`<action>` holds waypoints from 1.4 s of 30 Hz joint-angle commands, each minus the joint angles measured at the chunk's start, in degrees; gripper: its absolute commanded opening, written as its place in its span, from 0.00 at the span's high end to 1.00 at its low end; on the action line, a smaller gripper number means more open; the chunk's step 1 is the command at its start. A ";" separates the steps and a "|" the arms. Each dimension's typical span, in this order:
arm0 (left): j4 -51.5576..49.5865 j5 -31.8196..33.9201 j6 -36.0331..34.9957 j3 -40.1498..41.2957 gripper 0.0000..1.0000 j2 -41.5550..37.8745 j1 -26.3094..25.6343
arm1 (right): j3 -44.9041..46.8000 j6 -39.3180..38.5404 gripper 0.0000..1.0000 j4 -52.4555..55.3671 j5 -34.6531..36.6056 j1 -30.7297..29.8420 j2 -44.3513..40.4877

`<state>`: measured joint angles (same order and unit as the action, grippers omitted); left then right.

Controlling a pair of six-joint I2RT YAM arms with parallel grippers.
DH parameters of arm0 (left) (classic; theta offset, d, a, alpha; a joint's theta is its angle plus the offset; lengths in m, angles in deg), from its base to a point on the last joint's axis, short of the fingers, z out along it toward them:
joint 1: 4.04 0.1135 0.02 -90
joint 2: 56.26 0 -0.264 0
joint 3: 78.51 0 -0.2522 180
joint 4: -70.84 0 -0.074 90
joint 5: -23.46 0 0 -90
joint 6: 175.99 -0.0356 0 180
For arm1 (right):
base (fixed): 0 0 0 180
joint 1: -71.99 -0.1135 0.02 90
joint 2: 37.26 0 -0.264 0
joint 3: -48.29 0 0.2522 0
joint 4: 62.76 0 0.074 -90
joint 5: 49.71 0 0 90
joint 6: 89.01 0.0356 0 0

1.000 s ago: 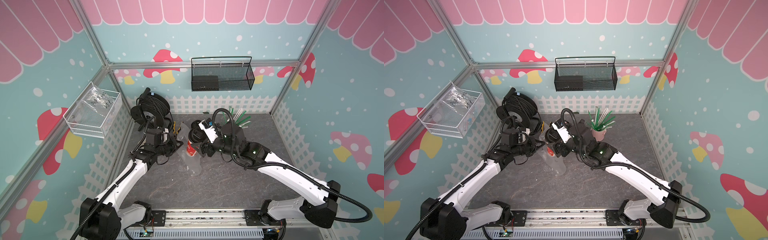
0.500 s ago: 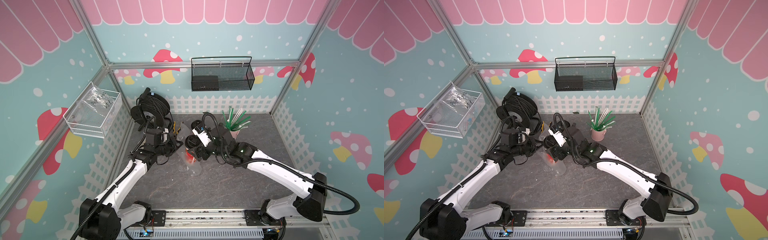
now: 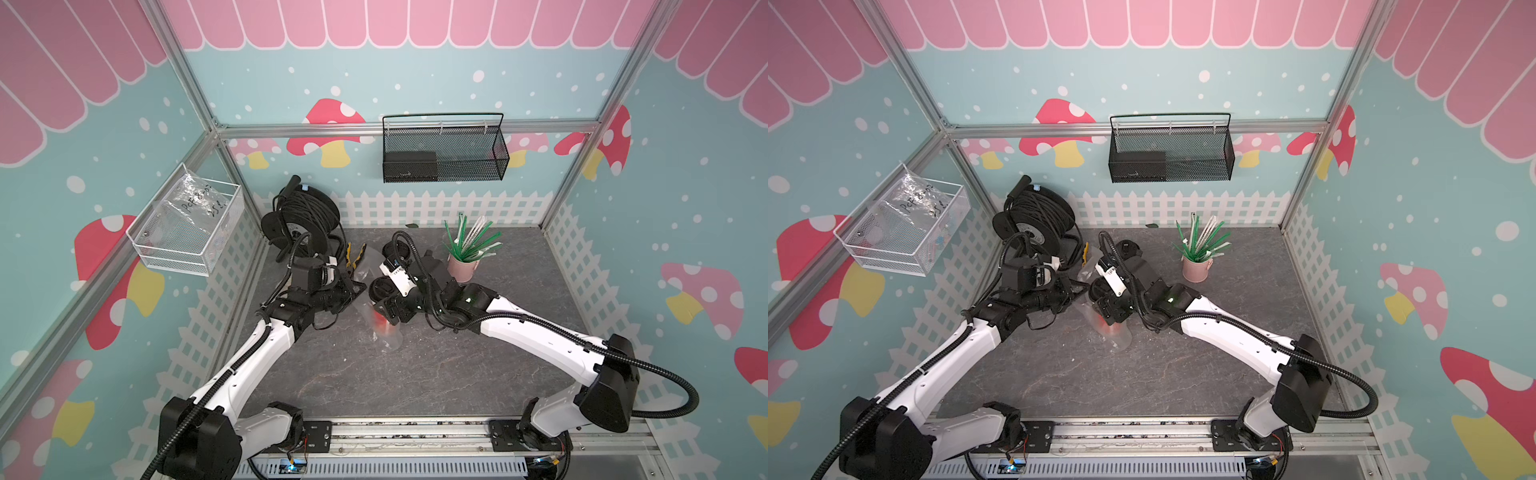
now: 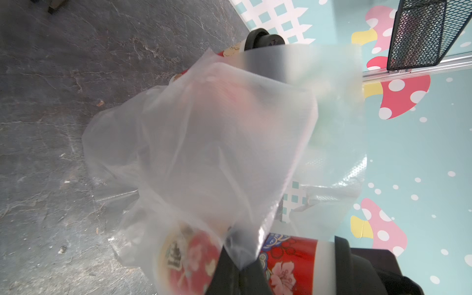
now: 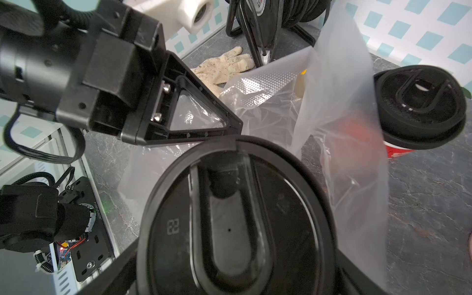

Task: Pack milk tea into plastic carrier bags
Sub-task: Place the milk tea cup in the plastic carrier bag.

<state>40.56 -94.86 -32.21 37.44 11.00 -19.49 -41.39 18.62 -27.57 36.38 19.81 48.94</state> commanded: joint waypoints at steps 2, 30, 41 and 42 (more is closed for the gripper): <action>-0.49 0.15 -0.84 0.10 1.00 -1.26 0.28 | 0.77 0.12 0.18 -0.77 0.20 -0.07 0.59; -0.56 0.28 -1.14 1.96 1.00 -2.31 1.37 | 10.26 -3.61 0.12 -11.79 -0.68 -0.02 0.39; -0.54 0.04 -1.22 2.21 1.00 -2.23 1.53 | 8.77 -3.96 0.01 -9.31 -1.26 0.03 0.57; -0.60 0.08 -1.22 2.25 1.00 -2.23 1.56 | 8.29 -3.92 0.01 -8.79 -1.25 -0.02 0.51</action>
<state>40.06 -94.83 -32.43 38.95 9.80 -18.31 -31.86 15.58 -37.01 35.66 19.81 49.35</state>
